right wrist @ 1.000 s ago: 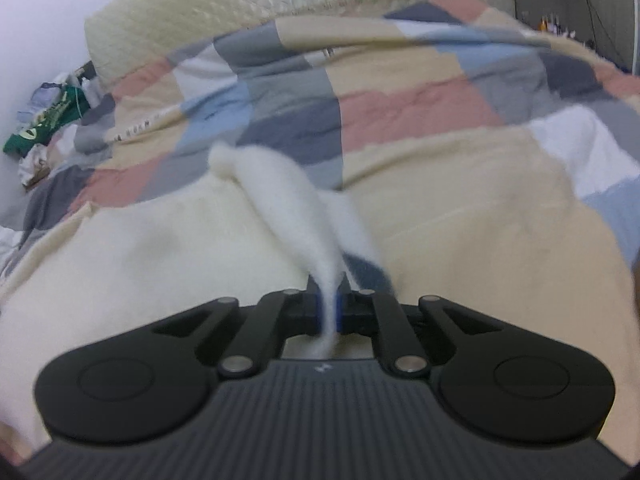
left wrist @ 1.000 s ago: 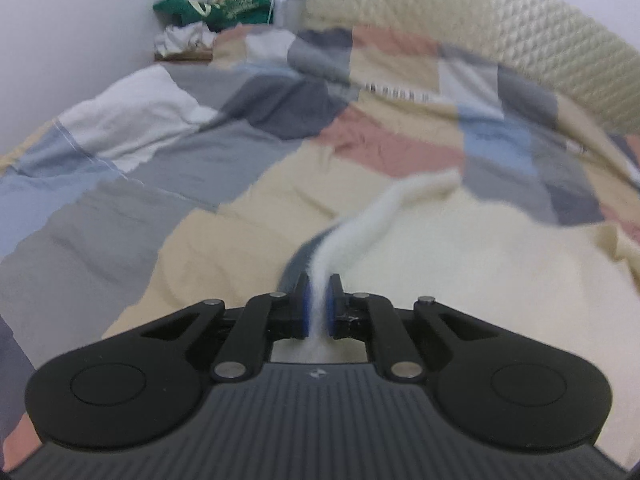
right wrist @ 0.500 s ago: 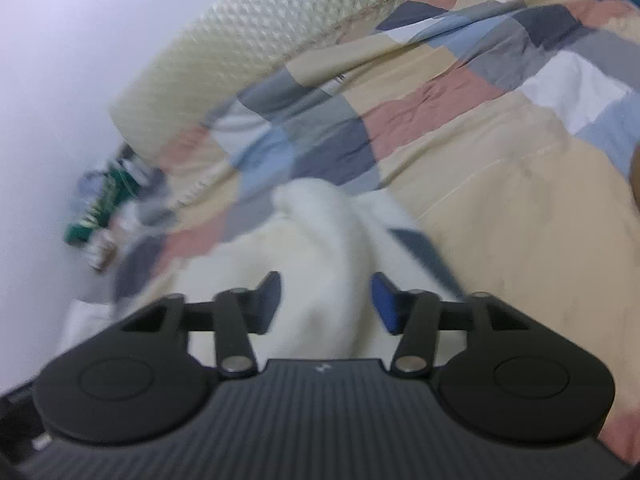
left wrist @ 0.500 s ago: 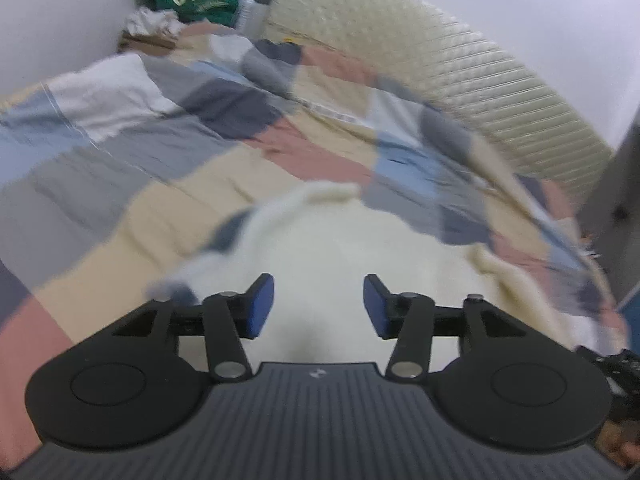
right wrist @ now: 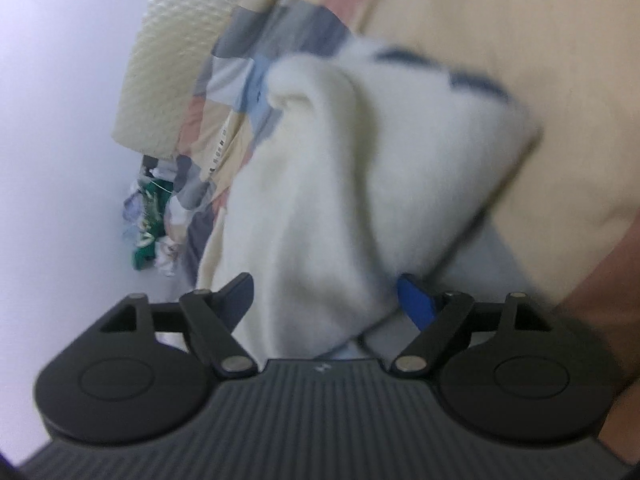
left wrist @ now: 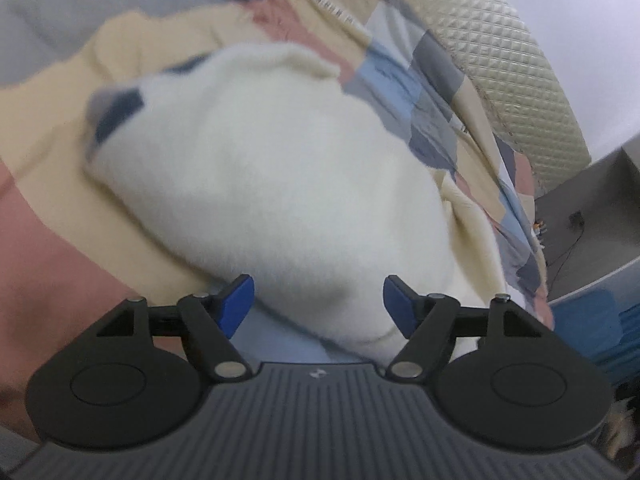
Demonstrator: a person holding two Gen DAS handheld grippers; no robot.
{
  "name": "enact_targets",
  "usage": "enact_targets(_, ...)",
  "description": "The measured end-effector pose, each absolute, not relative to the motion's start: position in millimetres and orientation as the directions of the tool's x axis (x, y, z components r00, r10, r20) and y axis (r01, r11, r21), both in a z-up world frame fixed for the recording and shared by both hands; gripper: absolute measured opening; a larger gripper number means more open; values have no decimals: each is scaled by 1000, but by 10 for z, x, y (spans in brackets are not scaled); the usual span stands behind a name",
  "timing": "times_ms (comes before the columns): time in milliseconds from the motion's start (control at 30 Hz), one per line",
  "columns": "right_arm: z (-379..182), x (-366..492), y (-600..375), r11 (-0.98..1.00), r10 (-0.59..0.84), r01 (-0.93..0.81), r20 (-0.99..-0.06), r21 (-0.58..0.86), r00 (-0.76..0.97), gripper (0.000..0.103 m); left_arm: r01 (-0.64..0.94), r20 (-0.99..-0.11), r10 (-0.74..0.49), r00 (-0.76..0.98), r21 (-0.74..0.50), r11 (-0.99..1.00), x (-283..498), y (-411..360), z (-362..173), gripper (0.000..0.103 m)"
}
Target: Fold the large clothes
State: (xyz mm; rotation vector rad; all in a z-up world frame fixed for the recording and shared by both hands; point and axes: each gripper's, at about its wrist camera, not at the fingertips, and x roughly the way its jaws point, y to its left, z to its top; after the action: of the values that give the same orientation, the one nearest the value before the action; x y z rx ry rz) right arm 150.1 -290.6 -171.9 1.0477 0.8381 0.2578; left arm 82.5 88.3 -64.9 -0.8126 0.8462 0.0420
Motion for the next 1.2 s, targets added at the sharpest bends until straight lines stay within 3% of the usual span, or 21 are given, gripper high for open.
enact_targets(100, -1910, 1595, -2889, 424, 586, 253, -477, 869, 655, 82, -394, -684, -318, 656, -671, 628, 902, 966, -813, 85)
enact_targets(300, -2027, 1720, -2788, 358, 602, 282, -451, 890, 658, 83, -483, -623, -424, 657, -780, 398, 1079, 1104, -1189, 87)
enact_targets(533, -1913, 1636, -2941, 292, 579, 227, -360, 929, 732, 82, -514, -540, -361, 761, -840, 174, 1041, 1391, -1378, 86)
enact_targets(667, -1935, 1673, -2922, 342, 560, 228, -392, 912, 730, 80, -518, -550, -295, 781, -835, 187, 1080, 1466, -1376, 85)
enact_targets(833, -1952, 1765, -2899, 417, 563, 205, -428, 886, 707, 65, -527, -603, -223, 765, -787, 321, 1169, 1420, -1267, 60)
enact_targets(900, -1953, 1767, -2903, 448, 552, 196, -443, 872, 706, 43, -516, -601, -209, 771, -783, 348, 1128, 1432, -1221, 51)
enact_targets(967, -1933, 1763, -2899, 479, 546, 173, -446, 861, 709, 35, -497, -586, -203, 785, -790, 361, 1075, 1427, -1172, 45)
enact_targets(1033, -1864, 1750, -2882, 507, 540, 141, -440, 851, 718, 32, -487, -583, -205, 786, -788, 376, 1039, 1431, -1086, 39)
enact_targets(1200, -1601, 1682, -2893, 545, 533, 87, -425, 834, 732, 29, -401, -551, -210, 808, -775, 489, 943, 1384, -596, 35)
